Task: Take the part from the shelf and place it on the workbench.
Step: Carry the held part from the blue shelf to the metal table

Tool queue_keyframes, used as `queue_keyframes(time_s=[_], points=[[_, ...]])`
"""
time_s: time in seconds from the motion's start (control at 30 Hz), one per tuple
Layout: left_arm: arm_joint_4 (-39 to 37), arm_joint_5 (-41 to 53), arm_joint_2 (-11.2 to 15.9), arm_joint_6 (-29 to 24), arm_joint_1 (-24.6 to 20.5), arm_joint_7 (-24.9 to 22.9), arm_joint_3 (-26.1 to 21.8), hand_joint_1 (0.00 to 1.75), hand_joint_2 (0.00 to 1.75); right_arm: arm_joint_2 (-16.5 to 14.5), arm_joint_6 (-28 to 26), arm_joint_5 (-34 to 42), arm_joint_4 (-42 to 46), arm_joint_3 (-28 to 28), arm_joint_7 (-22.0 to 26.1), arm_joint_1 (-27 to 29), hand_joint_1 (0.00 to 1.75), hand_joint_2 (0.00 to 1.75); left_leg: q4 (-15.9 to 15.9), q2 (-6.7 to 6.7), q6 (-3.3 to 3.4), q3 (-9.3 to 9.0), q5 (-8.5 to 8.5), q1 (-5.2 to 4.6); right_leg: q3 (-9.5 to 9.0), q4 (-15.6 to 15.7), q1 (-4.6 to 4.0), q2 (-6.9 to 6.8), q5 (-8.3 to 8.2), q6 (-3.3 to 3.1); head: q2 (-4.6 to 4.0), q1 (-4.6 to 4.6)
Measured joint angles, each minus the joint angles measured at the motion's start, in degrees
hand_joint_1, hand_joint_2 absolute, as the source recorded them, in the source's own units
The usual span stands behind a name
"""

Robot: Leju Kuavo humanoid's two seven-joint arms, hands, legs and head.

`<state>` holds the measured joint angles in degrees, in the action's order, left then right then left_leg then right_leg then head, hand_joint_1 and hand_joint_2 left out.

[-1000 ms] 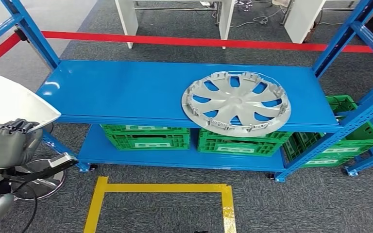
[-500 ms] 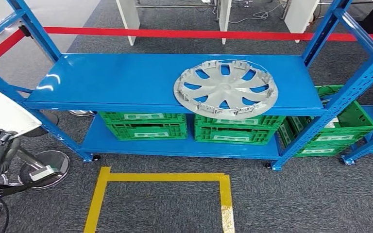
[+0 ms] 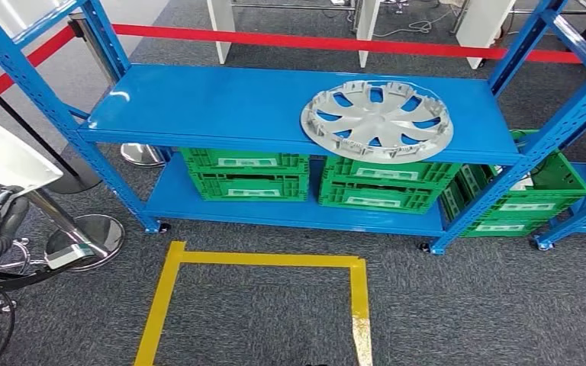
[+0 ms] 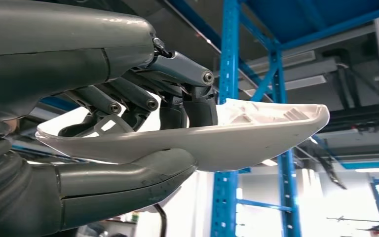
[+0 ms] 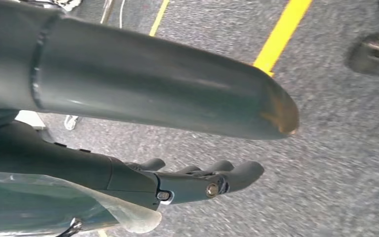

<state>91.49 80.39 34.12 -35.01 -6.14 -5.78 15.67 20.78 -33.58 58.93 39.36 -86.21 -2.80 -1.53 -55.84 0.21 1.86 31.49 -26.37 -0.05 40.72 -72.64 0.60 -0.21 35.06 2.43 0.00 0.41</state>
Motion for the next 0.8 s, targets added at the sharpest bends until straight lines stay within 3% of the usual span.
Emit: queue_keyframes(time_s=[0.03,0.07,0.13,0.2,0.23,0.27,0.33,0.4,0.47,0.5,0.53,0.57,0.6,0.63,0.7,0.73,0.8], points=[[0.00,0.01,-0.17,0.00,-0.25,0.14,0.41,1.75,1.75,0.42,-0.26,0.14,0.61,0.02,-0.16,0.00,0.00,0.00,-0.06,0.00,0.00,1.04,0.76,-0.15,-0.38,-1.75,0.00,0.03,-0.66,-0.01,0.00,-0.01],[0.00,0.01,-0.33,0.00,-0.47,0.27,0.78,1.75,1.75,0.80,-0.47,0.25,1.12,0.06,-0.30,0.01,0.00,0.00,-0.14,-0.01,-0.06,2.04,1.51,-0.26,-1.65,-1.61,-0.01,0.05,-2.32,-0.11,0.00,-0.01],[0.01,0.01,-0.55,0.00,-0.91,0.42,1.40,1.75,1.75,1.43,-0.73,0.37,1.98,0.23,-0.46,0.03,0.00,0.00,-0.44,-0.05,-0.35,3.83,2.86,-0.42,-7.27,4.46,-0.03,0.22,-4.84,-0.45,0.00,0.01],[0.01,-0.07,-0.60,-0.01,-1.46,0.45,1.85,1.75,1.75,1.88,-0.90,0.51,2.82,0.46,-0.63,0.05,0.00,0.00,-1.04,-0.06,-0.80,5.01,3.96,-0.56,-13.89,13.45,-0.14,0.54,-3.67,-0.76,0.01,0.01],[-0.01,-0.13,-0.63,-0.02,-1.82,0.46,2.12,1.75,1.75,2.07,-1.03,0.61,3.25,0.54,-0.77,0.08,0.00,0.00,-1.22,-0.05,-1.02,5.36,4.50,-0.57,-15.59,16.24,-0.27,0.65,-2.78,-0.89,0.01,0.03],[-0.02,-0.18,-0.68,-0.03,-2.19,0.48,2.45,1.75,1.75,2.24,-1.15,0.68,3.64,0.59,-0.91,0.13,0.00,0.00,-1.29,-0.05,-1.28,5.59,5.07,-0.51,-15.97,17.50,-0.42,0.66,-2.46,-1.08,0.01,0.04],[-0.07,-0.25,-0.87,-0.01,-2.77,0.54,3.27,1.75,1.75,2.50,-1.35,0.83,4.31,0.65,-1.19,0.24,0.00,0.00,-1.67,-0.15,-1.87,6.22,4.79,-0.24,-14.68,17.52,-0.45,0.33,-3.30,-1.93,0.01,0.12],[-0.14,-0.33,-1.04,0.03,-3.23,0.61,4.03,1.75,1.75,2.68,-1.37,0.98,4.75,0.74,-1.30,0.35,0.00,0.00,-5.21,-0.22,-2.48,7.34,0.31,0.02,-13.58,17.58,-0.42,-0.11,-4.68,-2.91,0.00,-0.03],[-0.26,-0.42,-1.20,0.06,-3.68,0.62,4.67,1.75,1.75,2.74,-1.36,1.09,4.99,0.82,-1.30,0.46,0.00,0.00,-12.37,-0.22,-2.94,8.51,-5.41,0.20,-12.25,17.40,-0.62,-0.36,-6.09,-3.32,0.00,-0.28],[-0.33,-0.44,-1.29,0.07,-3.81,0.62,4.97,1.75,1.75,2.74,-1.35,1.12,5.08,0.84,-1.30,0.48,0.00,0.00,-15.62,-0.22,-3.07,8.73,-6.77,0.25,-11.38,17.20,-0.70,-0.45,-6.73,-3.37,0.00,-0.32],[-0.39,-0.44,-1.37,0.07,-3.89,0.62,5.26,1.75,1.75,2.74,-1.35,1.13,5.14,0.85,-1.29,0.49,0.00,0.00,-17.52,-0.22,-3.12,8.36,-6.88,0.27,-10.39,16.92,-0.75,-0.52,-7.30,-3.39,0.00,-0.36],[-0.44,-0.44,-1.42,0.07,-3.96,0.62,5.52,1.75,1.75,2.74,-1.35,1.13,5.17,0.85,-1.28,0.49,0.00,0.00,-17.41,-0.22,-3.09,7.14,-5.91,0.28,-9.32,16.53,-0.77,-0.57,-7.78,-3.36,0.00,-0.36],[-0.47,-0.44,-1.44,0.07,-4.07,0.62,5.74,1.75,1.75,2.74,-1.35,1.14,5.21,0.86,-1.28,0.49,0.00,0.00,-15.20,-0.21,-2.99,5.00,-4.45,0.27,-8.27,16.09,-0.77,-0.60,-8.20,-3.28,0.00,-0.38],[-0.48,-0.44,-1.44,0.07,-4.25,0.63,5.87,1.75,1.75,2.74,-1.34,1.14,5.27,0.86,-1.28,0.49,0.00,0.00,-11.57,-0.20,-2.80,2.22,-3.40,0.26,-7.36,15.64,-0.77,-0.63,-8.59,-3.16,0.00,-0.38],[-0.48,-0.52,-1.44,0.08,-4.77,0.64,5.99,1.75,1.75,2.74,-1.24,1.19,5.38,0.87,-1.22,0.53,0.00,0.00,-3.75,-0.18,-2.28,-2.91,-3.32,0.06,-6.03,14.97,-0.87,-0.67,-9.39,-2.69,0.00,-0.34],[-0.49,-0.63,-1.44,0.10,-5.04,0.64,6.02,1.75,1.75,2.74,-1.11,1.24,5.41,0.88,-1.18,0.55,0.00,0.00,-1.50,-0.18,-1.99,-4.13,-3.76,-0.10,-5.67,14.87,-0.86,-0.70,-9.86,-2.37,0.00,-0.35],[-0.50,-1.10,-1.44,0.23,-5.49,0.66,6.17,1.75,1.75,2.74,-0.65,1.45,5.42,0.89,-1.01,0.59,0.00,0.00,-0.12,-0.19,-1.32,-4.14,-3.44,-0.31,-5.18,15.09,-0.74,-0.76,-10.87,-1.62,0.00,-0.33]])
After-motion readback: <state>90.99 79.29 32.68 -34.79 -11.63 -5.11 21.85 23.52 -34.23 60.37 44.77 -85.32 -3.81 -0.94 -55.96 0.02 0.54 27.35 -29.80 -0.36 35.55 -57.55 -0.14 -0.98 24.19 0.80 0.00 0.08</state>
